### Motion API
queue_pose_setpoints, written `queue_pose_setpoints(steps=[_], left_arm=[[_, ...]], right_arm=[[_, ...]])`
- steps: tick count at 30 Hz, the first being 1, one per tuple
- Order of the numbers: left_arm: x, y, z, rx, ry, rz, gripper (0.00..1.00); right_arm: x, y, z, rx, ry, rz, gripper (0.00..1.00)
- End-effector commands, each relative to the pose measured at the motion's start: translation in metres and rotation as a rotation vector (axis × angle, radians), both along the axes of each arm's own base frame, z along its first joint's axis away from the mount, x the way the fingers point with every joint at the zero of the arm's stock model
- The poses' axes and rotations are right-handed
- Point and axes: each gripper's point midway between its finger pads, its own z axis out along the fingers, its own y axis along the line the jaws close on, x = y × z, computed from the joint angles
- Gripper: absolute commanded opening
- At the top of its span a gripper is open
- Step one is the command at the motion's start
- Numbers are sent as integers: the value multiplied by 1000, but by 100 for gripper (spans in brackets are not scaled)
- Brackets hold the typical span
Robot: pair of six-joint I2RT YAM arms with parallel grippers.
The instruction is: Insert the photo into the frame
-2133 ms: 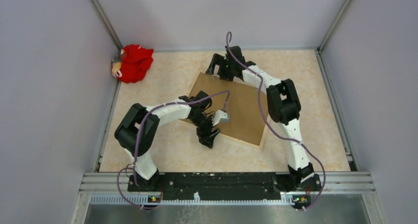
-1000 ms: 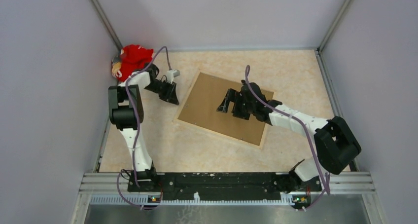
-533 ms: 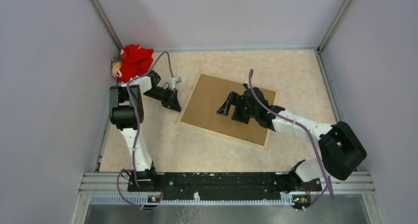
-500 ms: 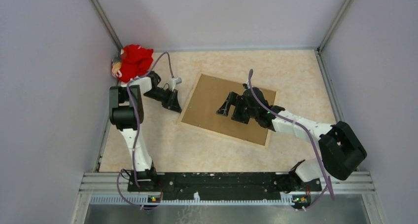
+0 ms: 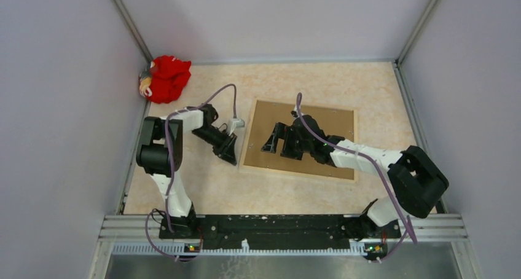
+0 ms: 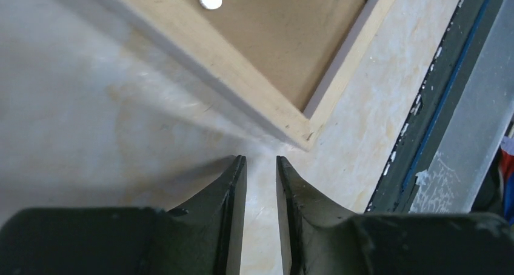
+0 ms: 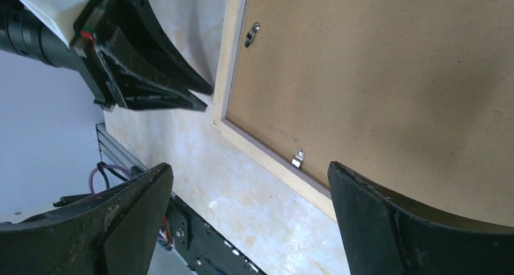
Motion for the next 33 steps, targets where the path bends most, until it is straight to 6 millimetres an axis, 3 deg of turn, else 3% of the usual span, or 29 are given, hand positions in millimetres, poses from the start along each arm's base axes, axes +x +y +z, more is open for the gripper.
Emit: queue_pose_setpoints(steps=[1,5,9,18,25,33], left_arm=[[40,12,27,-44,-97,101,33],[67,-2,43,-134,-59,166,39],[79,-21,38,-173,6,186,43],[78,-30,17,-168,63,184,33],[75,-28,8,-156,78,184,26],[76,-27,2,-136,93,194,22]], right_arm=[[12,18,20,62,-80,7,99],[17,27,17,76,-83,9,99],[24,37,10,76,-82,11,97],[37,60,0,87,-92,27,86],[42,88,-17,79,-59,75,84],[52,104,-17,79,-77,93,83]])
